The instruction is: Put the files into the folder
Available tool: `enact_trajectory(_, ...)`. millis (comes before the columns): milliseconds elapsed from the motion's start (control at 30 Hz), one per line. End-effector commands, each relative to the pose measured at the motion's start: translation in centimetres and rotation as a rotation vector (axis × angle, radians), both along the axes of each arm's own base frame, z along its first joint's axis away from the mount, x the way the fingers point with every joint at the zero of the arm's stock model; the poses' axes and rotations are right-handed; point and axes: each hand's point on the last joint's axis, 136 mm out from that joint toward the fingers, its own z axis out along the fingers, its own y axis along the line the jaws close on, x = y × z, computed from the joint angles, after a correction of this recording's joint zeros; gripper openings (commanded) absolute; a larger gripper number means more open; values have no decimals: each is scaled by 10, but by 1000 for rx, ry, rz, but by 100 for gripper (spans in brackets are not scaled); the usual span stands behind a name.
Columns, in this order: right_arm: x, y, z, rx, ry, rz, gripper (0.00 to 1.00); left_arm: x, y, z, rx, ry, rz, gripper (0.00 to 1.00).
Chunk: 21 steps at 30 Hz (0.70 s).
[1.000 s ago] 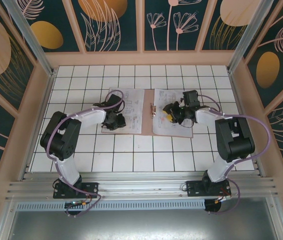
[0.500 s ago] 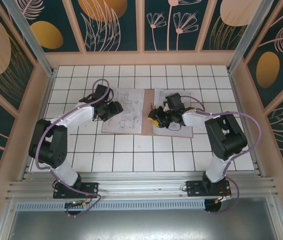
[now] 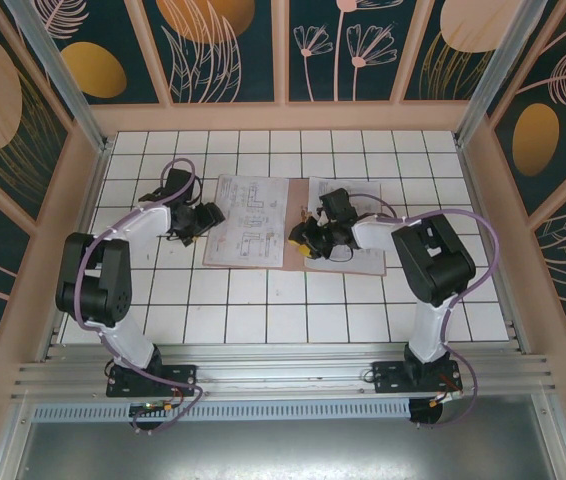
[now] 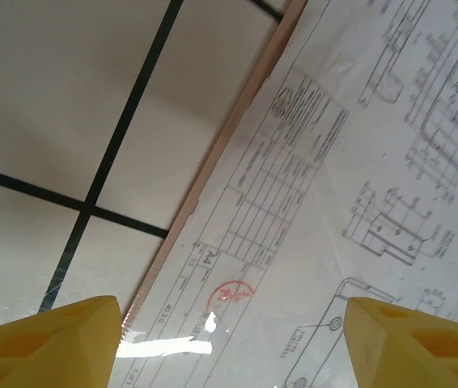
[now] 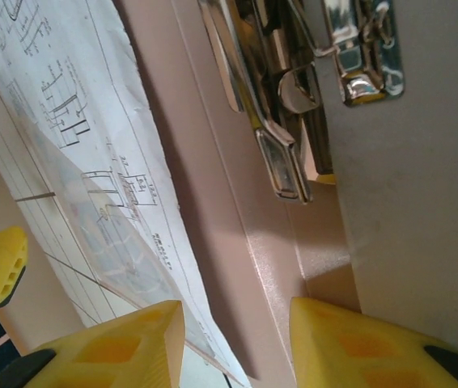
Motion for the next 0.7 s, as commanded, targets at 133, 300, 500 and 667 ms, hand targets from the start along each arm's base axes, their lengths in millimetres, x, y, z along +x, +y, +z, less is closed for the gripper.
enact_trajectory(133, -14, -10, -28, -109, 53, 42, 40, -5, -5, -13, -28, 26, -58, 75)
enact_trajectory(300, -25, -26, -47, -225, 99, 60, 39, -4, -6, -13, -28, 25, -83, 78)
enact_trajectory(500, -31, -33, -58, -277, 127, 69, 39, -4, -2, -18, -13, 39, -102, 78)
enact_trajectory(667, -31, -33, -60, -281, 134, 71, 39, -8, -8, -25, -38, 52, -141, 78)
